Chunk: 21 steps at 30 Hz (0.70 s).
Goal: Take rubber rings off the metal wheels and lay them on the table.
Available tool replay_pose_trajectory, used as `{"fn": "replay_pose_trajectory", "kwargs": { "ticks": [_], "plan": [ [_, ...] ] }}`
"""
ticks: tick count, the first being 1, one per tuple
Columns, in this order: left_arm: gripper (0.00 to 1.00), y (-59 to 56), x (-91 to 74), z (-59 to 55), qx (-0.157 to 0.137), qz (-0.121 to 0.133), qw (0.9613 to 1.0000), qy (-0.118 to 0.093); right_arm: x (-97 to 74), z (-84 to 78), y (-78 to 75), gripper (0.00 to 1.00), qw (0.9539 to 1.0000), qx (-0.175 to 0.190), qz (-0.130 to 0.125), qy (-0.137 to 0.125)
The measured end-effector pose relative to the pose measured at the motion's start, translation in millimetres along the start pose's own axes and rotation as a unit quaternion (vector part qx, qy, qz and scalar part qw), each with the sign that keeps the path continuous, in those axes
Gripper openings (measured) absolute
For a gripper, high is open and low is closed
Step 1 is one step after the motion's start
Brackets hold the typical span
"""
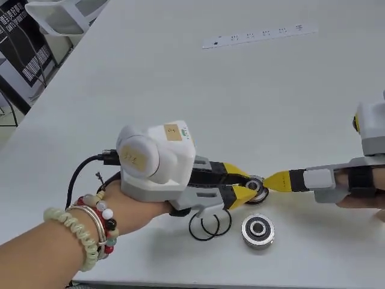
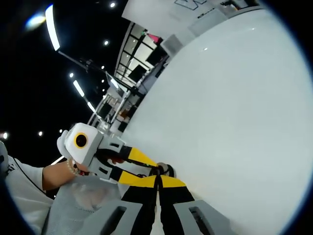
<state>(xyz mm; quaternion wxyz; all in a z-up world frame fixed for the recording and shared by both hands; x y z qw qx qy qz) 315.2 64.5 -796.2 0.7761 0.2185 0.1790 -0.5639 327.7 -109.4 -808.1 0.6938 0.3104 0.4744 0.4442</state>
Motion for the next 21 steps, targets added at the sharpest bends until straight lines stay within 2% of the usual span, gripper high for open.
{"fn": "replay_pose_trajectory", "kwargs": {
  "ticks": [21],
  "plan": [
    [0.13, -0.7, -0.4, -0.2, 0.001, 0.002, 1.0, -0.001, 4.2, 1.0, 3.8, 0.0, 0.9997, -0.007, 0.021, 0.006]
  ]
}}
Point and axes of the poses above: the centre of the closed fingertips' face, and the gripper's own axes: x roughly forward along the fingers, y roughly to its left, z roughly out of its top, the point moved 10 cm from there along -x, roughly backward along the fingers, and after that the axes turned 11 degrees about x, right-handed, at the moved point
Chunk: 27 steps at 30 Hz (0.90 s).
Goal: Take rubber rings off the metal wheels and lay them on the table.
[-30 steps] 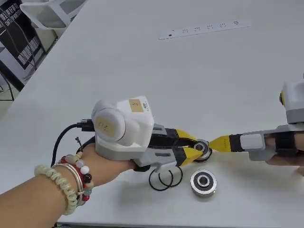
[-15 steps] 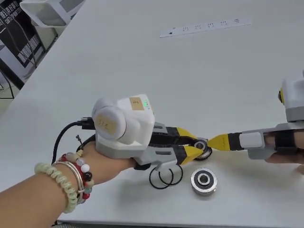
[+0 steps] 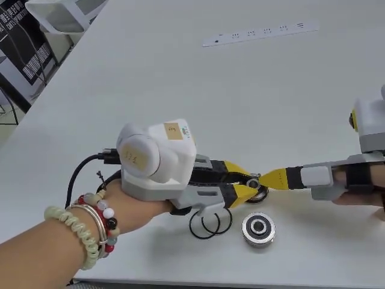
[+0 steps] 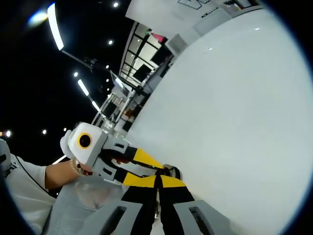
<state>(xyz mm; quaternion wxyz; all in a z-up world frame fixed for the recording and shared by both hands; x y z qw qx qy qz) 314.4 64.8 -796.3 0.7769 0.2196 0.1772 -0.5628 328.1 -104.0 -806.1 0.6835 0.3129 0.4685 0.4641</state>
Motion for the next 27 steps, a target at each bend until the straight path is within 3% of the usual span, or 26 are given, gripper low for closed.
{"fn": "replay_pose_trajectory", "kwargs": {
  "ticks": [13, 14, 15, 16, 18, 24, 27],
  "plan": [
    [0.13, -0.4, -0.3, -1.6, -0.009, 0.002, 0.9999, -0.008, 3.4, 0.4, 3.5, 0.0, 0.9998, -0.003, 0.018, 0.007],
    [0.13, -0.4, -0.3, -1.6, -0.009, 0.003, 0.9999, -0.008, 5.1, 2.6, 7.1, 0.0, 0.9989, -0.009, 0.047, -0.002],
    [0.13, -0.5, -0.2, -1.6, -0.009, 0.003, 0.9999, -0.009, 4.7, 2.1, 13.1, 0.0, 0.9969, 0.01, 0.078, 0.004],
    [0.13, -0.6, -0.1, -1.5, -0.009, 0.003, 0.9999, -0.008, 4.7, 3.7, 9.1, 0.0, 0.9986, 0.003, 0.052, 0.004],
    [0.13, -0.7, 0.1, -1.4, -0.009, 0.003, 0.9999, -0.008, 6.5, 2.3, 6.9, 0.0, 0.9995, -0.007, 0.031, 0.006],
    [0.13, -1.2, 0.1, -0.9, -0.01, 0.006, 0.9999, -0.006, 6.1, -0.2, 3.9, 0.0, 0.9996, -0.019, 0.014, 0.016],
    [0.13, -1.4, 0.2, -2.3, -0.035, 0.009, 0.9992, -0.015, 5.1, -0.6, 2.3, 0.0, 0.9998, -0.011, 0.011, 0.015]
  ]
}}
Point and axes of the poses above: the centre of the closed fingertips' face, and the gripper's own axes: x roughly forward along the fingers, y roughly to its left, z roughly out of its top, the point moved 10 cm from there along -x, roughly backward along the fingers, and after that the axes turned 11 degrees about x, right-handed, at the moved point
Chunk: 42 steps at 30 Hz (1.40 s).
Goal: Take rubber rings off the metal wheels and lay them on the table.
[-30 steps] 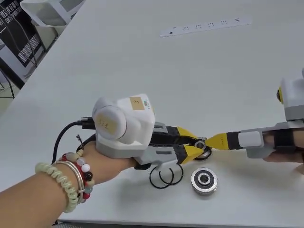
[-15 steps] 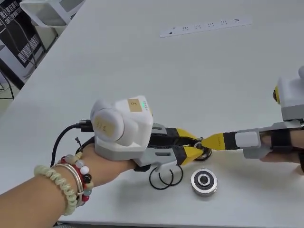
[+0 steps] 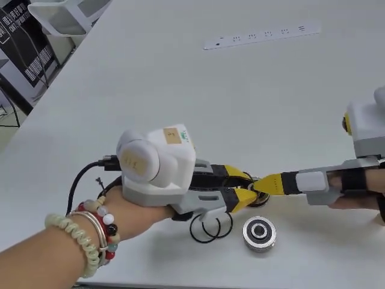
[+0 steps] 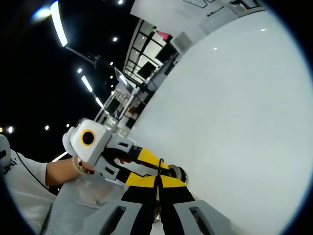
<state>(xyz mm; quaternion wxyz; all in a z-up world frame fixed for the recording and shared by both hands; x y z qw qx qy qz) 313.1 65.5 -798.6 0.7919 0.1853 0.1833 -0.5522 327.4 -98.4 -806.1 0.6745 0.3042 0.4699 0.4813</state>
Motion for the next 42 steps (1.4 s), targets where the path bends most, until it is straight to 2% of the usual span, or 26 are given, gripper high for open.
{"fn": "replay_pose_trajectory", "kwargs": {
  "ticks": [3, 6, 8, 9, 11, 14, 16, 18, 22, 27, 30, 32, 33, 42],
  "plan": [
    [0.14, -0.5, 0.3, 0.5, -0.002, 0.002, 1.0, 0.0, -1.5, 0.0, -1.0, 0.0, 1.0, 0.0, -0.004, -0.001],
    [0.14, -0.4, 1.3, 2.3, -0.017, 0.003, 0.9998, 0.003, -4.2, -0.1, -1.7, 0.0, 0.9999, 0.001, -0.009, -0.005],
    [0.15, -0.4, 1.8, 5.3, -0.027, 0.002, 0.9996, 0.013, -6.0, -0.2, -1.6, 0.0, 0.9999, 0.004, -0.01, -0.006],
    [0.16, -1.6, 1.7, 7.3, -0.022, -0.003, 0.9995, 0.02, -7.1, -0.5, -1.6, 0.0, 0.9999, 0.007, -0.009, -0.004],
    [0.15, -2.9, 0.2, 11.7, -0.004, -0.01, 0.9998, 0.019, -9.7, -0.9, -1.2, 0.0, 0.9999, 0.004, -0.012, -0.004],
    [0.19, -4.0, -2.7, 19.0, -0.015, -0.019, 0.9997, 0.006, -13.5, -0.4, -1.7, 0.0, 0.9999, 0.005, -0.014, -0.008],
    [0.22, -2.6, -5.4, 21.8, -0.016, -0.026, 0.9994, 0.018, -16.6, 0.9, -1.6, 0.0, 0.9998, 0.011, -0.011, -0.015],
    [0.24, 0.8, -11.2, 24.5, 0.004, -0.016, 0.9996, 0.023, -19.5, 1.7, -1.3, 0.0, 0.9997, 0.013, -0.01, -0.019],
    [0.29, 7.0, -27.1, 31.5, 0.001, -0.006, 0.9998, 0.017, -25.0, 1.5, 0.0, 0.0, 0.9995, 0.018, -0.006, -0.027],
    [0.38, 8.6, -52.7, 39.7, 0.022, 0.014, 0.9995, 0.019, -31.2, 0.5, 2.8, 0.0, 0.9994, 0.016, -0.007, -0.031],
    [0.42, 6.9, -67.9, 44.2, 0.021, 0.025, 0.9993, 0.019, -34.6, 0.4, 4.9, 0.0, 0.9994, 0.013, -0.006, -0.033],
    [0.47, 6.0, -79.3, 46.5, 0.039, 0.048, 0.9979, 0.019, -35.9, -0.4, 5.7, 0.0, 0.9994, 0.013, -0.004, -0.033],
    [0.5, 4.3, -84.1, 46.9, 0.041, 0.051, 0.9976, 0.021, -36.6, -1.0, 6.6, 0.0, 0.9994, 0.011, -0.004, -0.032],
    [0.59, -8.3, -129.4, 45.9, 0.032, 0.085, 0.9952, 0.034, -41.4, 0.5, 18.8, 0.0, 0.9995, -0.002, 0.005, -0.032]
  ]
}}
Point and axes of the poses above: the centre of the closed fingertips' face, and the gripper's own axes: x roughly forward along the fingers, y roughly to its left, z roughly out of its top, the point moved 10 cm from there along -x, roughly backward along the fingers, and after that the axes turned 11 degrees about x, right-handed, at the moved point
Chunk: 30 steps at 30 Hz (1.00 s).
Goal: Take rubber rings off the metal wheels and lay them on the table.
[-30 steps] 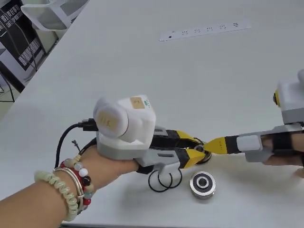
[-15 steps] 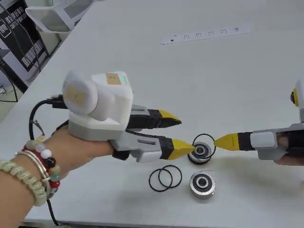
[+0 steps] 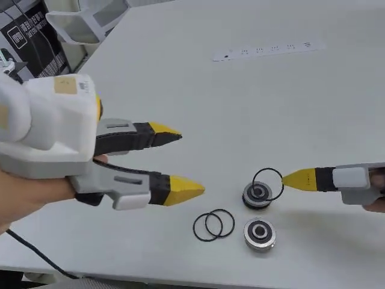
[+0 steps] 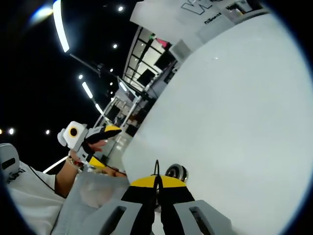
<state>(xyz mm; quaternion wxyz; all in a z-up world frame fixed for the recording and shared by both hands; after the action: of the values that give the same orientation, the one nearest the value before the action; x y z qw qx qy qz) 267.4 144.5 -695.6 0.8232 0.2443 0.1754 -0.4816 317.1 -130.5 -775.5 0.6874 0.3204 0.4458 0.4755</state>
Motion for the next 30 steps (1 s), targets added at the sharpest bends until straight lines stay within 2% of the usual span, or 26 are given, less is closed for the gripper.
{"fn": "replay_pose_trajectory", "kwargs": {
  "ticks": [6, 13, 19, 23, 30],
  "plan": [
    [0.63, -8.2, -27.2, -4.8, -0.007, 0.026, 0.9996, 0.005, -1.8, 2.1, 14.3, 0.0, 0.9998, -0.02, 0.007, 0.003],
    [0.67, -18.8, -48.9, -16.5, -0.031, 0.054, 0.998, 0.011, 3.8, 3.9, 30.2, 0.0, 0.9988, -0.041, 0.021, 0.017],
    [0.7, -30.9, -65.2, -27.0, -0.051, 0.075, 0.9956, 0.022, 15.1, 5.1, 41.5, 0.0, 0.9965, -0.062, 0.032, 0.045],
    [0.71, -37.3, -72.8, -31.3, -0.066, 0.091, 0.9935, 0.021, 23.6, 4.5, 45.7, 0.0, 0.9944, -0.077, 0.034, 0.064],
    [0.75, -45.6, -76.0, -33.9, -0.081, 0.101, 0.9914, 0.018, 42.1, -3.2, 49.8, 0.0, 0.9891, -0.094, 0.038, 0.107]
  ]
}}
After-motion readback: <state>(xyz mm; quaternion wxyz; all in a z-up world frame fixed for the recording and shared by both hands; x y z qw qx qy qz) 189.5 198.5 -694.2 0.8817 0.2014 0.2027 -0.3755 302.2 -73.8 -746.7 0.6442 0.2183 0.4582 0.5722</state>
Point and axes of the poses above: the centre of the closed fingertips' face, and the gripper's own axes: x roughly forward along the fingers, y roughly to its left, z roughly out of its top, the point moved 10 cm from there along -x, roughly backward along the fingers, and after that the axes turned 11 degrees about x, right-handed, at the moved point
